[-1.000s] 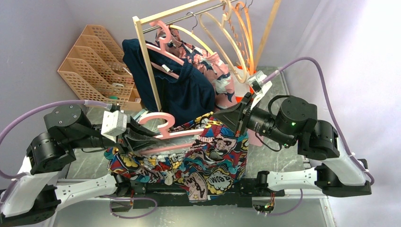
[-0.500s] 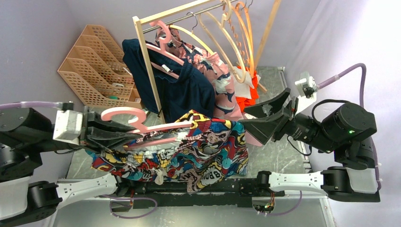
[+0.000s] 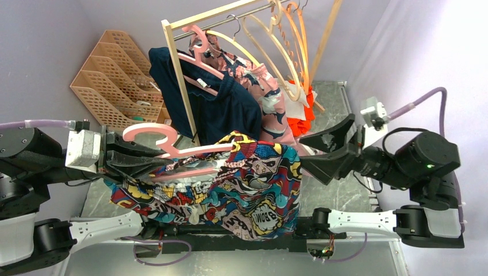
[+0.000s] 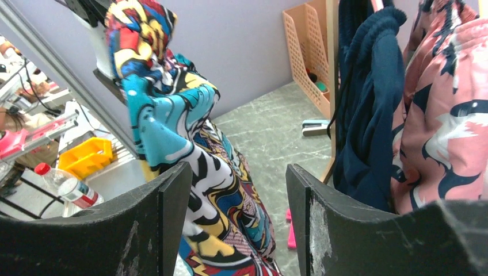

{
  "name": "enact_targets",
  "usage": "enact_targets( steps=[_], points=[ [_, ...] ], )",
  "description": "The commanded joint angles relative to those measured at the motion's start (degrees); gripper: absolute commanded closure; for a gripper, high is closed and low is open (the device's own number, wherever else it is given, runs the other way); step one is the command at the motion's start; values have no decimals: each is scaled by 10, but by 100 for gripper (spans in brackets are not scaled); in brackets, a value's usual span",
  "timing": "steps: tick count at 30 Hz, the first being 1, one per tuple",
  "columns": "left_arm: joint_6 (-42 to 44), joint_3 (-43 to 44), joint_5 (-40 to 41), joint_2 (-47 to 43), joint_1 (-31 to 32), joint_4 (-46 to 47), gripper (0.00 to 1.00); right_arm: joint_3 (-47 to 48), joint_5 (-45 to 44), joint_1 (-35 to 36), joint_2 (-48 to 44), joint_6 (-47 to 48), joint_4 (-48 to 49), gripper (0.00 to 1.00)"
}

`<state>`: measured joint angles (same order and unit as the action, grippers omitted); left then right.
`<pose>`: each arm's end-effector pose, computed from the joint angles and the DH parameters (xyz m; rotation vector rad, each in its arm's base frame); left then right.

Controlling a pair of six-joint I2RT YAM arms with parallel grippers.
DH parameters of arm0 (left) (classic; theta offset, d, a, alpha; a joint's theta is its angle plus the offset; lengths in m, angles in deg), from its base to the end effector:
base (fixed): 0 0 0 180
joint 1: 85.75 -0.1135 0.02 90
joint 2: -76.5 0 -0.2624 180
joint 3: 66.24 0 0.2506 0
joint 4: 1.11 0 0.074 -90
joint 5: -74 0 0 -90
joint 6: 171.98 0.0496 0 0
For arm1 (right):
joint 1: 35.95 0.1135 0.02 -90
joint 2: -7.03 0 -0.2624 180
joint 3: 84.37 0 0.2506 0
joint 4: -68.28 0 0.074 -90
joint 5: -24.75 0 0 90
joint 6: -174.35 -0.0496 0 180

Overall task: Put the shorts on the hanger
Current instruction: Adjust the shorts on the hanger.

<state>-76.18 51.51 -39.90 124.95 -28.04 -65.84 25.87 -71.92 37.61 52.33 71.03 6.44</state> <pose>0.0116 -0.0560 0.5538 1.1165 1.1296 -1.0285 0.0238 0.0604 0.5337 -0.7279 1.4535 1.1091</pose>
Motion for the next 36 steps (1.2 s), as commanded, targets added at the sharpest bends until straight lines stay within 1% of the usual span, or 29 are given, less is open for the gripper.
enact_targets(
  steps=[1, 5, 9, 11, 16, 22, 27, 32, 34, 36],
  points=[
    [6, -23, 44, -9, 0, 17, 93, 18, -1, -2, -18, 10, 14, 35],
    [1, -39, 61, -15, 0, 3, 93, 33, 13, -2, -12, 13, -15, 34],
    [-5, -48, 65, -24, 0, 6, 93, 19, 37, -2, 5, 11, -43, 34],
    [-7, -44, 62, -24, 0, 10, 93, 5, 26, -2, 11, 11, -50, 34],
    [-7, -26, 58, -15, 0, 10, 93, -34, -11, -2, 3, 18, -18, 34],
    [-6, -22, 50, -10, 0, 13, 93, -50, -51, -2, 7, 25, -4, 35],
    [-2, -16, 50, -7, 0, 10, 93, -54, -103, -2, 0, 30, 2, 36],
    [-1, -18, 51, -8, 0, 12, 93, -59, -98, -2, 1, 32, 2, 36],
    [0, -20, 51, -8, 0, 14, 93, -67, -86, -2, 6, 31, 7, 39],
    [2, -19, 50, -6, 0, 13, 93, -78, -76, -2, 7, 30, 19, 50]
  ],
)
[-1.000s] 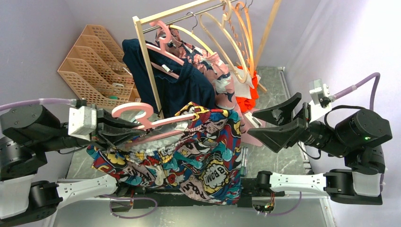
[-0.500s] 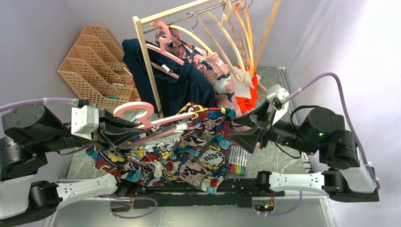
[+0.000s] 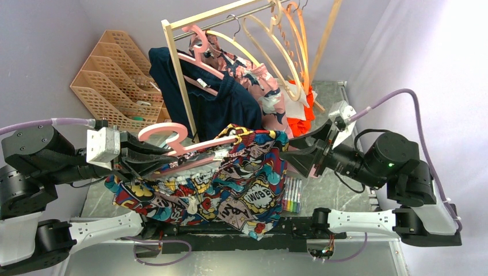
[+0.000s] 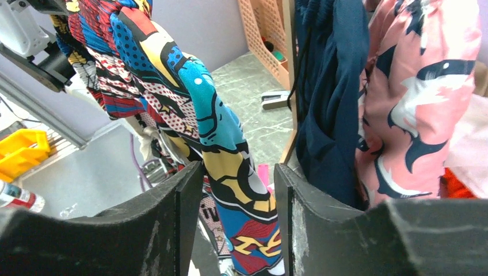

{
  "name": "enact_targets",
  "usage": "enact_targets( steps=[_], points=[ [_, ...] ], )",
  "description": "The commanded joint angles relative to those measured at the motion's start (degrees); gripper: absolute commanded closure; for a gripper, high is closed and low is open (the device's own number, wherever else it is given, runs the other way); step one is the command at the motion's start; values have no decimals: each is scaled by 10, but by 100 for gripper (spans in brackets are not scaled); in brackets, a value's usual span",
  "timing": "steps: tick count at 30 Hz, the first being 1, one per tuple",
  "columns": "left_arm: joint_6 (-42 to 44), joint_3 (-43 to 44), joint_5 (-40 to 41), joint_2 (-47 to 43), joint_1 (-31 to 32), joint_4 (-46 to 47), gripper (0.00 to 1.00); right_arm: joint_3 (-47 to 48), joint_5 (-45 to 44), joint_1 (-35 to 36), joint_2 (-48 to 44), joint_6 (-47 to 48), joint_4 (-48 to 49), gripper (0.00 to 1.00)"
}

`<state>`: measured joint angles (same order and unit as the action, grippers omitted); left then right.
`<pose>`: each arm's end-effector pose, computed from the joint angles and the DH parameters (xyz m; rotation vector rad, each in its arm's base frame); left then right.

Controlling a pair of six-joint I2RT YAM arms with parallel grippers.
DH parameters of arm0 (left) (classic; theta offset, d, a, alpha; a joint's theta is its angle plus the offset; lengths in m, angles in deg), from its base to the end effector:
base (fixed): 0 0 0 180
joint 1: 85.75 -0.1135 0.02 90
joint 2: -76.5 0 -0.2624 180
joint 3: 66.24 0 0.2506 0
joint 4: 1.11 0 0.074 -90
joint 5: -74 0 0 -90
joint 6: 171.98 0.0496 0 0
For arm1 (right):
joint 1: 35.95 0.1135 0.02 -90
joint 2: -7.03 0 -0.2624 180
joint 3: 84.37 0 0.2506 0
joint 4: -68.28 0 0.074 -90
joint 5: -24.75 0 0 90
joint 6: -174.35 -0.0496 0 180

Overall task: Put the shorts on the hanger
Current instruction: Adjust the shorts on the hanger.

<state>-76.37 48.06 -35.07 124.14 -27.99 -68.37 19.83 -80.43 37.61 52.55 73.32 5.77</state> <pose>0.0201 -0.0622 0.5362 1.0963 1.2558 -0.9634 0.0374 0.0807 0.5067 -0.7021 1.5652 0.9036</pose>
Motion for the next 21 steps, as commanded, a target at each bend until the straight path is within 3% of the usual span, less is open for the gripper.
enact_targets(
  steps=[1, 7, 12, 21],
  points=[
    [4, 16, 1, 4, 0, 39, 93, -21, 10, -1, 5, 6, 27, 58],
    [8, 20, 8, 4, 0, 31, 93, -25, -45, -1, -15, -6, 23, 100],
    [6, 7, 16, -10, 0, 29, 93, -46, -110, -2, -53, -30, 19, 100],
    [5, 5, 19, -13, 0, 29, 93, -53, -138, -2, -63, -69, -22, 100]
  ],
)
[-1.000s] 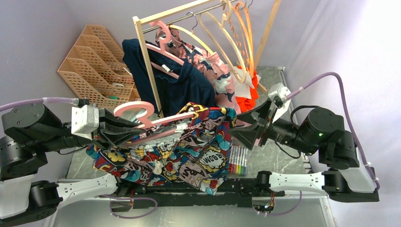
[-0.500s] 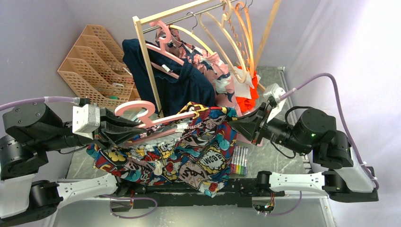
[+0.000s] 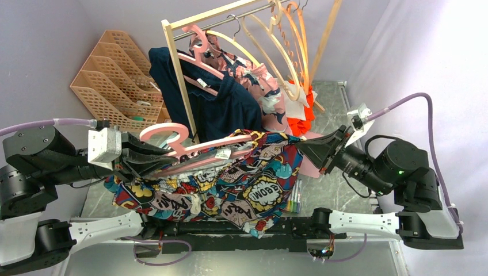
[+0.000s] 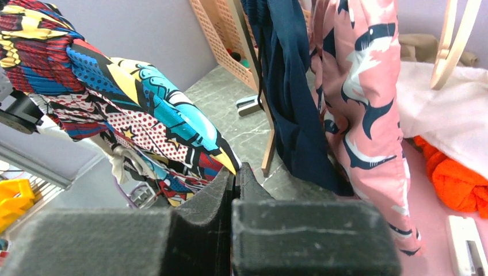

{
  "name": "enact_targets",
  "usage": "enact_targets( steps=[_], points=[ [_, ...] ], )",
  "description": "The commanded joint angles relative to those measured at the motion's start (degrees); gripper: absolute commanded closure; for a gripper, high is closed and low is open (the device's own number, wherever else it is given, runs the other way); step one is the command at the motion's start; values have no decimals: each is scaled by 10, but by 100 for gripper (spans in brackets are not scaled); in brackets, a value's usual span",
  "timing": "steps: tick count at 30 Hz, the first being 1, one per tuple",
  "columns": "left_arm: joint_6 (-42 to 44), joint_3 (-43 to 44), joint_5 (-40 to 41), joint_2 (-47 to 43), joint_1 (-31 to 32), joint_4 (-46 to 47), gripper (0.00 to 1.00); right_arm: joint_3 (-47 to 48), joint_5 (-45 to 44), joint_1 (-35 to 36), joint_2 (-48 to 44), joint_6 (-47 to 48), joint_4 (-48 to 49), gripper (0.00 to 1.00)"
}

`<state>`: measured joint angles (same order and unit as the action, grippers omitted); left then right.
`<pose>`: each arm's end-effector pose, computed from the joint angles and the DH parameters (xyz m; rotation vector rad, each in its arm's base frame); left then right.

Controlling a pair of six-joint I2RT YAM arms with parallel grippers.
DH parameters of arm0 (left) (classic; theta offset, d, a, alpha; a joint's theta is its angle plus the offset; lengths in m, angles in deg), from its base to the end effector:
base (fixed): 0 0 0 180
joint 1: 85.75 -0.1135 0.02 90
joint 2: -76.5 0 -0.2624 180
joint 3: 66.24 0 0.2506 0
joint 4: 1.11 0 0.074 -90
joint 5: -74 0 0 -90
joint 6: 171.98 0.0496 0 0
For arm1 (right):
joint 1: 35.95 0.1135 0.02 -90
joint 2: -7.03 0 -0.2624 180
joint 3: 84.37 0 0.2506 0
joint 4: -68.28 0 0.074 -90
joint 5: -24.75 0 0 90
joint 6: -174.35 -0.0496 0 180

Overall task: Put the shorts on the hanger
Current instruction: Adjust the shorts on the hanger.

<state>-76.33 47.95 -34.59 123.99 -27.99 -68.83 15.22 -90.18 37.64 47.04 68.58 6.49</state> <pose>0.0201 -0.0616 0.5349 1.0942 1.2659 -0.9557 0.0384 0.0563 0.4937 -0.4867 1.6017 0.8504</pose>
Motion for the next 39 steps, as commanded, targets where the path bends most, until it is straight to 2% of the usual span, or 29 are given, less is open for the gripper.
enact_targets(
  steps=[1, 3, 4, 6, 7, 9, 20, 27, 33, 39],
  points=[
    [5, 7, 14, -11, 0, 33, 93, -6, -38, -2, -6, -24, -34, 100],
    [6, 9, 14, -10, 0, 33, 93, 1, -29, -2, -3, -29, -48, 100],
    [5, 10, 13, -9, 0, 32, 93, 4, -11, -2, 0, -29, -53, 91],
    [4, 11, 7, -8, 0, 30, 93, 22, 41, -2, 3, -16, -61, 50],
    [2, 10, 2, -8, 0, 30, 93, 33, 68, -2, 5, -10, -61, 42],
    [0, 6, -8, -6, 0, 29, 93, 59, 110, -2, 13, 2, -55, 34],
    [-16, -19, -88, 27, 0, 15, 93, 232, 261, -2, 152, 108, -1, 32],
    [-14, -25, -128, 58, 0, 33, 93, 265, 331, -2, 259, 155, -17, 33],
    [-9, -18, -144, 75, 0, 38, 93, 277, 370, -2, 301, 159, -21, 35],
    [-3, -9, -155, 89, 0, 42, 93, 257, 365, -2, 310, 160, -21, 42]
  ],
)
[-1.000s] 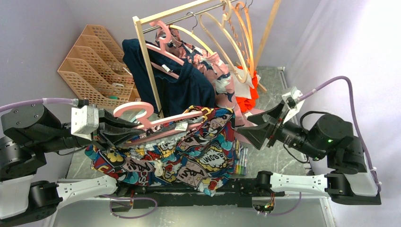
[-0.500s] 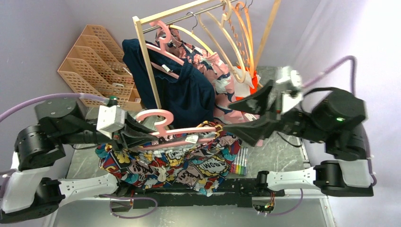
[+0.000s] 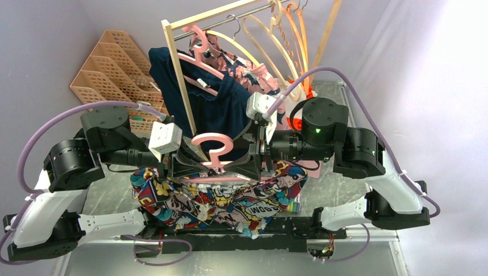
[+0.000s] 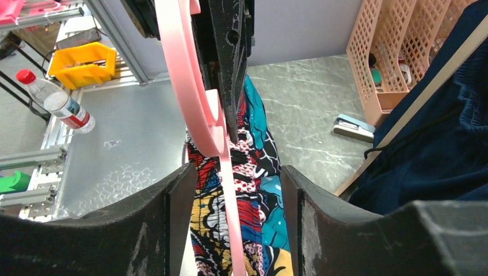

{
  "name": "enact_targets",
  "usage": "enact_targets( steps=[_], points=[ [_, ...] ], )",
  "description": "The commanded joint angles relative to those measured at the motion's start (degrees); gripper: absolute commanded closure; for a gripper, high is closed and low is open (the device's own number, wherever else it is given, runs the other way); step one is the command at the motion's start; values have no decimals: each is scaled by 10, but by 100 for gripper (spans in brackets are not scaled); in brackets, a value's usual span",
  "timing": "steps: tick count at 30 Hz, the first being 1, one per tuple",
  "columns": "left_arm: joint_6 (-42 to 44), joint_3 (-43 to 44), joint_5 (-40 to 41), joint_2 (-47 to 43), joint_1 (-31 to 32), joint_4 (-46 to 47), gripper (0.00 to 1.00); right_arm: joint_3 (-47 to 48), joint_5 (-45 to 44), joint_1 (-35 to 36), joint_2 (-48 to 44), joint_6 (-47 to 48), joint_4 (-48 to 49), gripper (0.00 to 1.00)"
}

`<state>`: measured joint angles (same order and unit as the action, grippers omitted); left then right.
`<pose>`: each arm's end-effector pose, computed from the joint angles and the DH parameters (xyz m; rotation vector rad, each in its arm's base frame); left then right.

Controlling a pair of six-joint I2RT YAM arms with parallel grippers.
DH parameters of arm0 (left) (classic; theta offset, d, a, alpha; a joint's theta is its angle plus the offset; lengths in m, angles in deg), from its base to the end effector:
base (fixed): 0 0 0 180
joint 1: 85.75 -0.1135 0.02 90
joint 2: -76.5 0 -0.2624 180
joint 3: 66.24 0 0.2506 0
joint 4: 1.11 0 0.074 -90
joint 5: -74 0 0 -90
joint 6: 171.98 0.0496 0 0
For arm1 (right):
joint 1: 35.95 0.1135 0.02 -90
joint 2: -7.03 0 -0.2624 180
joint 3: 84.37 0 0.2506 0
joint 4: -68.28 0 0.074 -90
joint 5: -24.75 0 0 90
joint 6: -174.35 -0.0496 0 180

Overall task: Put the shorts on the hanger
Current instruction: Adjust the shorts on the hanger.

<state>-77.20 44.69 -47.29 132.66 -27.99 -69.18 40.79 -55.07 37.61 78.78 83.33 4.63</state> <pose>0.0485 -0.1251 0.5094 1.3286 1.3872 -1.1318 0.0505 0.2020 0.5421 -1.2222 1.4297 1.0824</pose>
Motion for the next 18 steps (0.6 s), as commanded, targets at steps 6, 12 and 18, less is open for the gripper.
enact_targets(
  steps=[6, 12, 18],
  points=[
    [12, 37, -40, 21, 0, 45, 93, -1, 23, -2, 4, 12, -12, 43],
    [15, 42, -50, 34, 0, 50, 93, -7, 27, -2, 12, 11, -11, 49],
    [19, 45, -53, 40, 0, 51, 93, -19, 33, -2, 19, 8, -11, 73]
  ],
)
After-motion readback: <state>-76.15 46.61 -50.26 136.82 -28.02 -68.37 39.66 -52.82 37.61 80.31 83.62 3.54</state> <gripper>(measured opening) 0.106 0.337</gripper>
